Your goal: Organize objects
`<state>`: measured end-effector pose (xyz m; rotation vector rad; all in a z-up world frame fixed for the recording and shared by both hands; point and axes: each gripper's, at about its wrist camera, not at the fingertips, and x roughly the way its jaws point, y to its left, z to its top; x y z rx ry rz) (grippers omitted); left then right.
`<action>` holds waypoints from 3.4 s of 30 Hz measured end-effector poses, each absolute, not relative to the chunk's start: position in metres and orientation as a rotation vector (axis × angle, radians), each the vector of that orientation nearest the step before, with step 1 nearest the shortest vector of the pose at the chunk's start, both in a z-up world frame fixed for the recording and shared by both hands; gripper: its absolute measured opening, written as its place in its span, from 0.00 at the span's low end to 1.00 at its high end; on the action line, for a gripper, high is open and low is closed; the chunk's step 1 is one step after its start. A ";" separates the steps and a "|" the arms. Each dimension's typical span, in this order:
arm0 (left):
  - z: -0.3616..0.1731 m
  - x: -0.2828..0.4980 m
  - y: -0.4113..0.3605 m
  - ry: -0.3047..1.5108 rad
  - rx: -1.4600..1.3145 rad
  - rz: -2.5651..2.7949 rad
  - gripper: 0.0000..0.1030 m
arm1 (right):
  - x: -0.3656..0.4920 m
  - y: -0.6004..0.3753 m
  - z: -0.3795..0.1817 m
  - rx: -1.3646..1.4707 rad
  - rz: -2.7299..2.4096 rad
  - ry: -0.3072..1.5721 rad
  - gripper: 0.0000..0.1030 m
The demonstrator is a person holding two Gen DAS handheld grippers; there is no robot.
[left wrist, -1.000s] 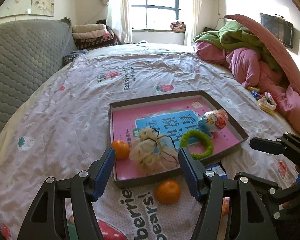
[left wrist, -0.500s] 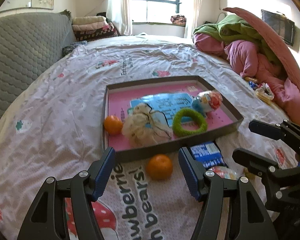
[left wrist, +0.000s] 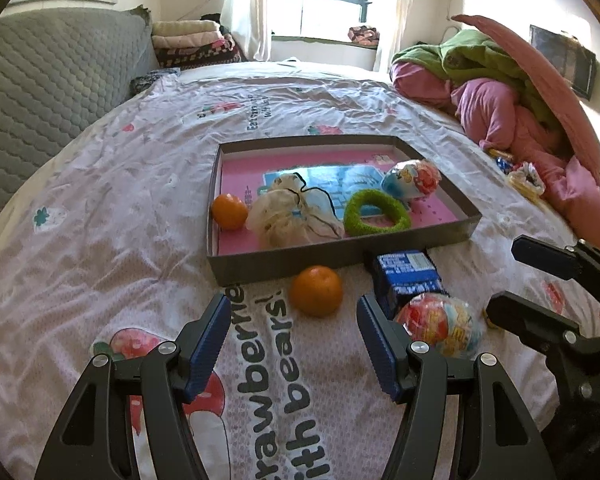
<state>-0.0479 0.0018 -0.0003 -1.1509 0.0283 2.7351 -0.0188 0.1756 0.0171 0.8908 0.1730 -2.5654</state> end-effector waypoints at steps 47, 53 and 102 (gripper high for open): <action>-0.058 -0.111 0.020 -0.009 -1.258 2.542 0.40 | -0.025 0.155 -0.041 0.953 -2.465 0.269 0.50; -0.051 -0.104 0.022 0.012 -1.232 2.552 0.40 | -0.026 0.170 -0.029 0.908 -2.482 0.160 0.50; 0.013 -0.112 0.021 0.017 -1.024 2.718 0.40 | -0.086 0.199 0.036 0.642 -2.621 0.043 0.50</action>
